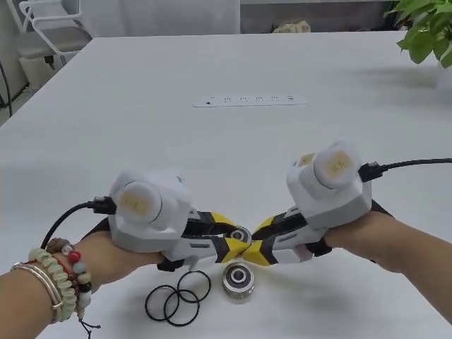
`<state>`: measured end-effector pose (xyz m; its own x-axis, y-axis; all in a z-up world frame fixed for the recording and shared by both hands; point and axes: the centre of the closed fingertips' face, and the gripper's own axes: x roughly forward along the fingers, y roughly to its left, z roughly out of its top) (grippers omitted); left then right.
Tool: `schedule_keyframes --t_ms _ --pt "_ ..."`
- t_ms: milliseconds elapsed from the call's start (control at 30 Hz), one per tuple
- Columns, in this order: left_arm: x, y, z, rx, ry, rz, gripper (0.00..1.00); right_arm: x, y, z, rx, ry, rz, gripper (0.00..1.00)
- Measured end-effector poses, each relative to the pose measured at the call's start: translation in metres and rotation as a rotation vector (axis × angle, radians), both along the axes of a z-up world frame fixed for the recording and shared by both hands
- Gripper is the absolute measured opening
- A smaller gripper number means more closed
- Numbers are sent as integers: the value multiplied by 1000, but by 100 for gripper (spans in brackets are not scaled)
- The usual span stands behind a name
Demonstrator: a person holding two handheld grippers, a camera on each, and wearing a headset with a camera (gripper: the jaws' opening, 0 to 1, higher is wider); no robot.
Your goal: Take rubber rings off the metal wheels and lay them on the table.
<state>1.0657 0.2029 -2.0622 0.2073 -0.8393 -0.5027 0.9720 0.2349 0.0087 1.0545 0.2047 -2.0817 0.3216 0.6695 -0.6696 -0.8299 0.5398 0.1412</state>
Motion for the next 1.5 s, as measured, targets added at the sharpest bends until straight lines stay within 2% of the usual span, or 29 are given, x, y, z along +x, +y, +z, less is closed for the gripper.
schedule_keyframes --t_ms 100,167,500,833,1200,1267,1300,1367,1500 --pt "0 -1 -1 2 -8 -4 8 1 0 0 0 -4 -3 19" --pt "0 -1 -1 7 -27 -12 8 1 0 0 4 -4 -6 19" --pt "1 -1 -1 0 -28 -12 8 1 -1 0 6 -13 3 16" --pt "2 0 -1 -11 -19 -6 8 0 -2 1 -8 -47 41 12" --pt "2 1 -1 -16 -14 -3 8 0 -3 0 -6 -40 41 9" --pt "2 1 -1 -17 -14 -3 8 0 -4 -1 -11 -37 37 6" --pt "2 1 -1 -17 -12 -4 8 2 -8 -3 -38 -44 22 0" --pt "2 1 0 -17 -16 -5 8 2 -6 -2 -18 -38 24 0" --pt "2 1 0 -16 -18 -5 8 3 -6 -2 -27 -41 26 0"
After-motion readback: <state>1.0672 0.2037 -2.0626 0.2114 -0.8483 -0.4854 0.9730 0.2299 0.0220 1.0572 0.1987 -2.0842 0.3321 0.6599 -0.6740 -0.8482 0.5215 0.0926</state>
